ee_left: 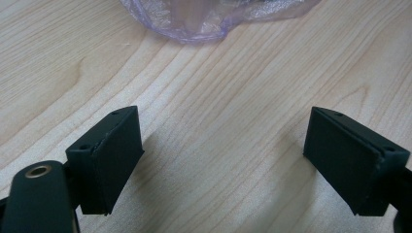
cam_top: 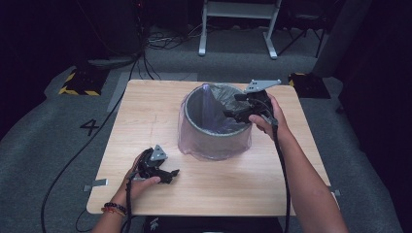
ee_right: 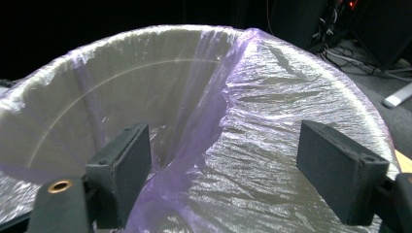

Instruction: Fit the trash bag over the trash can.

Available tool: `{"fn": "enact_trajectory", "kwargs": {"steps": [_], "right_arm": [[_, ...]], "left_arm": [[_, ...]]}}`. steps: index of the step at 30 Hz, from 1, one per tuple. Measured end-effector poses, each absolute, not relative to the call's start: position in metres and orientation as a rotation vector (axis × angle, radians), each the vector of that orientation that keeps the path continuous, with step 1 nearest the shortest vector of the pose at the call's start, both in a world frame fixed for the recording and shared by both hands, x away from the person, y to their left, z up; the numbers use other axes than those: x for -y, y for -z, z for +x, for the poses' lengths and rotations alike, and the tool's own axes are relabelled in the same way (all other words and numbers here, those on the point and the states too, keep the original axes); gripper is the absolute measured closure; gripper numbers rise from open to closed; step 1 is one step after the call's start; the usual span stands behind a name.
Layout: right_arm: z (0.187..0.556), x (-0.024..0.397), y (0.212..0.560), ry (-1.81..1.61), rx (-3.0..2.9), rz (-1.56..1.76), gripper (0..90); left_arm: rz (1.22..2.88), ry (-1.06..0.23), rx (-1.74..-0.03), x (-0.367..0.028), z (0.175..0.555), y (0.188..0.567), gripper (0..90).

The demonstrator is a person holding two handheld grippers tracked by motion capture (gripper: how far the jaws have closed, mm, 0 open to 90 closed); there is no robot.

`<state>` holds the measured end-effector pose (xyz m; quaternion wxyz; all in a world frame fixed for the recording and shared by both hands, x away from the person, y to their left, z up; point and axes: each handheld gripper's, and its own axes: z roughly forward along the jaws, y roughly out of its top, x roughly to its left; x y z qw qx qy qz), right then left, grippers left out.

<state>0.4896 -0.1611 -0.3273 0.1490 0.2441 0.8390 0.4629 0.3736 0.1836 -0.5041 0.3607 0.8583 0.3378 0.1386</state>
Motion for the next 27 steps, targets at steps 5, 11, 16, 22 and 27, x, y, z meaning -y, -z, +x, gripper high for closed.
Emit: {"fn": "enact_trajectory", "kwargs": {"steps": [5, 11, 16, 22, 27], "right_arm": [[0.495, 0.153, 0.331, -1.218, -2.466, 0.747, 18.8], [0.498, 0.151, 0.33, -1.191, -2.474, 0.759, 19.3], [0.499, 0.144, 0.328, -1.153, -2.479, 0.736, 19.3], [0.504, 0.135, 0.326, -1.032, -2.527, 0.698, 19.5], [0.505, 0.13, 0.329, -0.94, -2.591, 0.643, 20.0]], "left_arm": [[2.214, -0.361, -0.868, -0.184, 0.374, 0.504, 13.7], [2.214, -0.361, -0.868, -0.184, 0.374, 0.504, 13.7], [2.212, -0.357, -0.87, -0.184, 0.374, 0.504, 13.7], [2.213, -0.356, -0.869, -0.184, 0.374, 0.504, 13.4], [2.213, -0.356, -0.869, -0.184, 0.374, 0.504, 13.4]]}}
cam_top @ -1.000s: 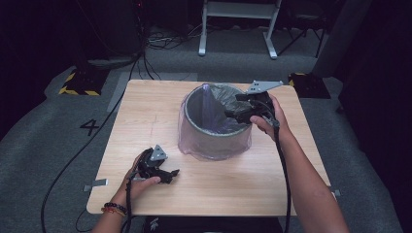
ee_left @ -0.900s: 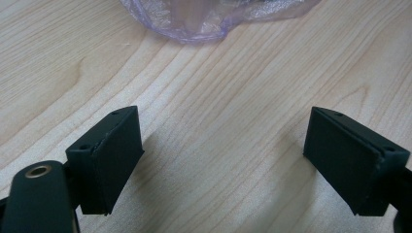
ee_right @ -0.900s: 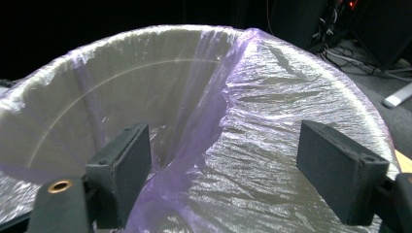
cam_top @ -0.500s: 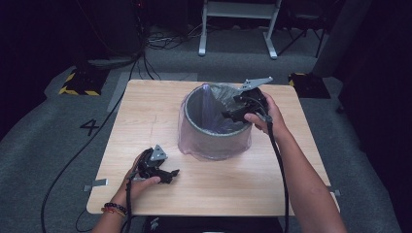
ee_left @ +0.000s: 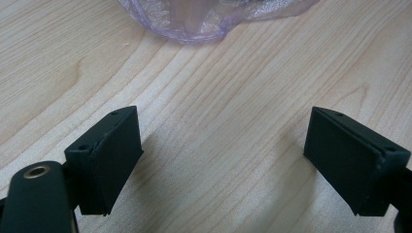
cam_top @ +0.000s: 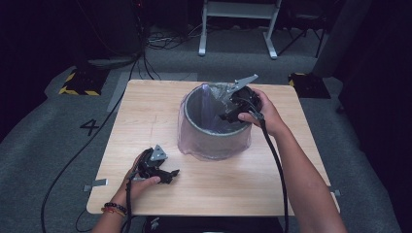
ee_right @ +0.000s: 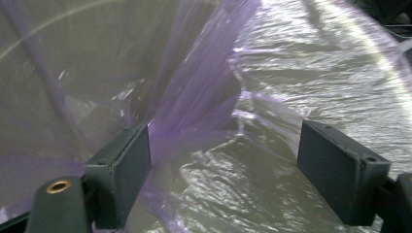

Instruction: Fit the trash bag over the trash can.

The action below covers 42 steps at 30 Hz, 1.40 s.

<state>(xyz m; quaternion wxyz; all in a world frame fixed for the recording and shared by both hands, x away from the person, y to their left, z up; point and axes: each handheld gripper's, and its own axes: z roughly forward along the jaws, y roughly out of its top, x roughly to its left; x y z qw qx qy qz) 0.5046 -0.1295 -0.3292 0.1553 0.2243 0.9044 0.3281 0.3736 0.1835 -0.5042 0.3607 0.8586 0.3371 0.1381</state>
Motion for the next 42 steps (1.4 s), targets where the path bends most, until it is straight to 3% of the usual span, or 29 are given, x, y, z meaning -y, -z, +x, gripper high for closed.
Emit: {"fn": "enact_trajectory", "kwargs": {"steps": [18, 42], "right_arm": [[0.506, 0.112, 0.333, -0.631, -2.722, 0.56, 27.0], [0.506, 0.109, 0.335, -0.561, -2.733, 0.601, 24.3]], "left_arm": [[2.213, -0.356, -0.869, -0.184, 0.374, 0.504, 13.4], [2.213, -0.356, -0.869, -0.184, 0.374, 0.504, 13.4]]}}
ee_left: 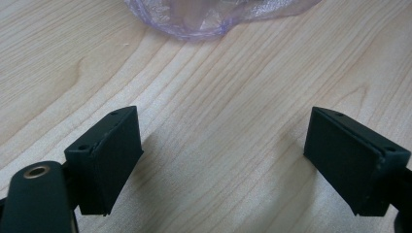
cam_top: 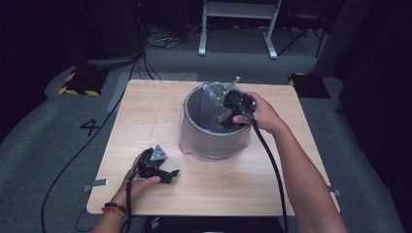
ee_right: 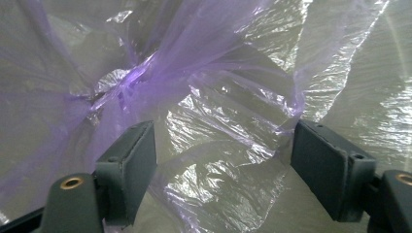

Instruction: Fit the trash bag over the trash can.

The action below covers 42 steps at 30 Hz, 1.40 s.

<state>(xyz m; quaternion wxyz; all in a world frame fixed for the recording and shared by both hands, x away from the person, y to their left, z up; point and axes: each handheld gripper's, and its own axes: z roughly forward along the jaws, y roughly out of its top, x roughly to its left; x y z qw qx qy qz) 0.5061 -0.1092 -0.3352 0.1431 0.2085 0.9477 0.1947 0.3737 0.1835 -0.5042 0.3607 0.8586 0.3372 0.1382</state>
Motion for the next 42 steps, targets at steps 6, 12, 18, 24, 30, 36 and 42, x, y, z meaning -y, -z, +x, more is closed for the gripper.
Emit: {"fn": "enact_trajectory", "kwargs": {"steps": [6, 12, 18, 24, 30, 36, 42], "right_arm": [[0.506, 0.112, 0.334, -0.597, -2.698, 0.635, 24.0], [0.503, 0.117, 0.33, -0.679, -2.658, 0.667, 21.1], [0.502, 0.127, 0.323, -0.83, -2.56, 0.72, 19.8], [0.495, 0.139, 0.314, -1.034, -2.467, 0.761, 20.1], [0.487, 0.153, 0.308, -1.142, -2.36, 0.775, 21.5], [0.48, 0.165, 0.302, -1.21, -2.308, 0.775, 19.5], [0.469, 0.175, 0.302, -1.175, -2.289, 0.734, 18.9]], "left_arm": [[2.213, -0.356, -0.869, -0.183, 0.374, 0.504, 13.4], [2.214, -0.356, -0.869, -0.183, 0.374, 0.504, 13.3], [2.218, -0.349, -0.87, -0.183, 0.374, 0.504, 12.9], [2.221, -0.35, -0.867, -0.183, 0.374, 0.504, 12.6], [2.223, -0.35, -0.865, -0.183, 0.374, 0.504, 12.6], [2.223, -0.35, -0.865, -0.183, 0.374, 0.504, 12.6], [2.223, -0.351, -0.865, -0.183, 0.374, 0.504, 12.6]]}}
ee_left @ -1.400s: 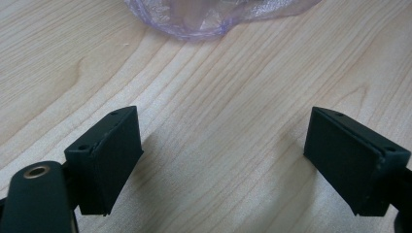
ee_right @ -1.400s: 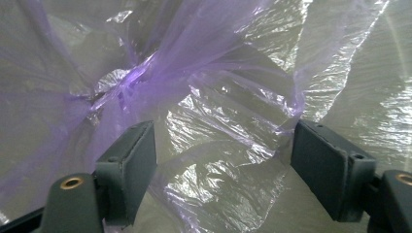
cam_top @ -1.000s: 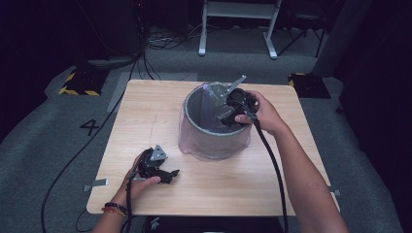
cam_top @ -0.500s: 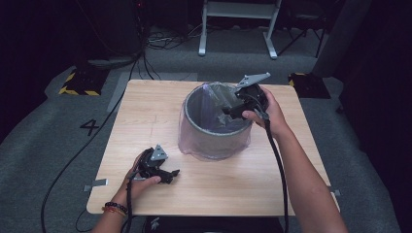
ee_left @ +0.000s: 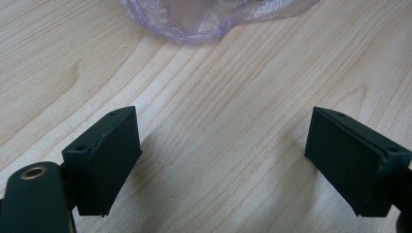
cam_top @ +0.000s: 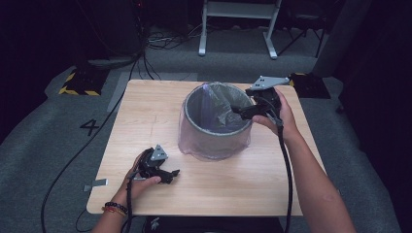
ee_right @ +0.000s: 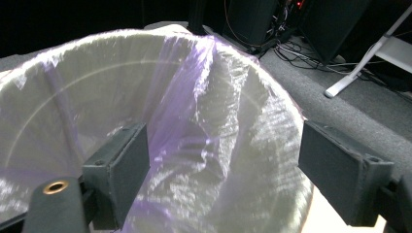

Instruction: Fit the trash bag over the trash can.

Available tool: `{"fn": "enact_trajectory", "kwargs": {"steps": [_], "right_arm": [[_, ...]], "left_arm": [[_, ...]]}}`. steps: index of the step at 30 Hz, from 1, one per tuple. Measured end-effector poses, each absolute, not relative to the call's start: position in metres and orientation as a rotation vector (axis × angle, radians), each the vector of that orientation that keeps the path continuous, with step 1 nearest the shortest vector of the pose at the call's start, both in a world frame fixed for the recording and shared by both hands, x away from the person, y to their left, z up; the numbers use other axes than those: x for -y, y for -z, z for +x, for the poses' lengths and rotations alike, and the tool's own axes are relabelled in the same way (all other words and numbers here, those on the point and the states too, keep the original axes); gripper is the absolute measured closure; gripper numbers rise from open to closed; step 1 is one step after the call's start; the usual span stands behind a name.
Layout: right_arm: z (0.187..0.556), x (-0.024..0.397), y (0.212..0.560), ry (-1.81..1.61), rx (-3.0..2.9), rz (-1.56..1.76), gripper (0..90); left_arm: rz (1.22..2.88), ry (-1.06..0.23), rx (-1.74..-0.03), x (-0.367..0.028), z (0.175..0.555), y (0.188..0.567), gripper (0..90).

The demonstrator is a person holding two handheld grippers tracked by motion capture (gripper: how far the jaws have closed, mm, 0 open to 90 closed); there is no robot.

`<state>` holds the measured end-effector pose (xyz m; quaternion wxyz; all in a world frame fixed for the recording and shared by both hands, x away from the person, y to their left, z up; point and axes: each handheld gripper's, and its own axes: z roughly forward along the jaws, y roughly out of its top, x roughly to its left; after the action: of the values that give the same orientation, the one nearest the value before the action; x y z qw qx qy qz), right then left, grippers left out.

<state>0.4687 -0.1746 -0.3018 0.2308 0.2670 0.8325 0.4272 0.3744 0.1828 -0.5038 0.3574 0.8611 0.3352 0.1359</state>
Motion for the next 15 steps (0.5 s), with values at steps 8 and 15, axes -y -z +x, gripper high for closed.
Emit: {"fn": "enact_trajectory", "kwargs": {"steps": [8, 15], "right_arm": [[0.455, 0.188, 0.309, -1.163, -2.294, 0.687, 17.9], [0.448, 0.196, 0.318, -1.148, -2.296, 0.684, 17.5]], "left_arm": [[2.221, -0.351, -0.864, -0.183, 0.375, 0.504, 12.5], [2.221, -0.352, -0.863, -0.183, 0.375, 0.504, 12.4]]}}
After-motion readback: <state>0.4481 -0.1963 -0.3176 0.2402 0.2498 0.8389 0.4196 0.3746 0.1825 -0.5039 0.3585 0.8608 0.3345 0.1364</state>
